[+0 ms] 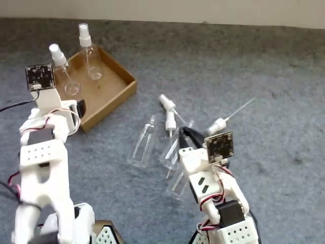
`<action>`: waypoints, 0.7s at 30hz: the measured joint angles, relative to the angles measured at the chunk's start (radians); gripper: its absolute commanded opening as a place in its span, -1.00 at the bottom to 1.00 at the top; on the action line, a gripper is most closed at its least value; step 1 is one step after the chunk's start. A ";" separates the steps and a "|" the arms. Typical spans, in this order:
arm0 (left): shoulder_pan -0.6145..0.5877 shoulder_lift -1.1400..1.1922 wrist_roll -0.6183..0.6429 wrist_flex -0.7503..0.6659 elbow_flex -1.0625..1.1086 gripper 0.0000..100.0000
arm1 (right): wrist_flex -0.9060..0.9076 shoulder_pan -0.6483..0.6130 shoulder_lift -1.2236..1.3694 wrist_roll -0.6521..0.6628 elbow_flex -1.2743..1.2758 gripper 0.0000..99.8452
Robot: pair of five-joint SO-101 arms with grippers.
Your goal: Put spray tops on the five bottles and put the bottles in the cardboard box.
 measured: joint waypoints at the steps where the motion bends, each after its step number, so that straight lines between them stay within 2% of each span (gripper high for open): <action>1: 0.002 -0.041 0.000 0.051 0.000 -0.50 | -0.002 0.023 0.000 0.000 0.000 -0.95; 3: 0.018 -0.120 -0.009 0.150 0.000 -0.50 | -0.002 0.049 0.000 0.000 0.000 -0.95; 5: 0.069 -0.196 -0.072 0.244 0.000 -0.50 | -0.018 0.071 0.000 0.000 0.000 -0.95; 12: 0.330 -0.374 -0.121 0.493 0.000 -0.50 | -0.051 0.201 0.000 0.000 0.000 -0.95; 16: 0.468 -0.362 -0.130 0.574 -0.017 -0.50 | -0.051 0.227 0.000 0.000 0.000 -0.95; 21: 0.489 -0.201 -0.130 0.700 -0.201 -0.50 | -0.051 0.230 0.000 0.000 0.000 -0.95</action>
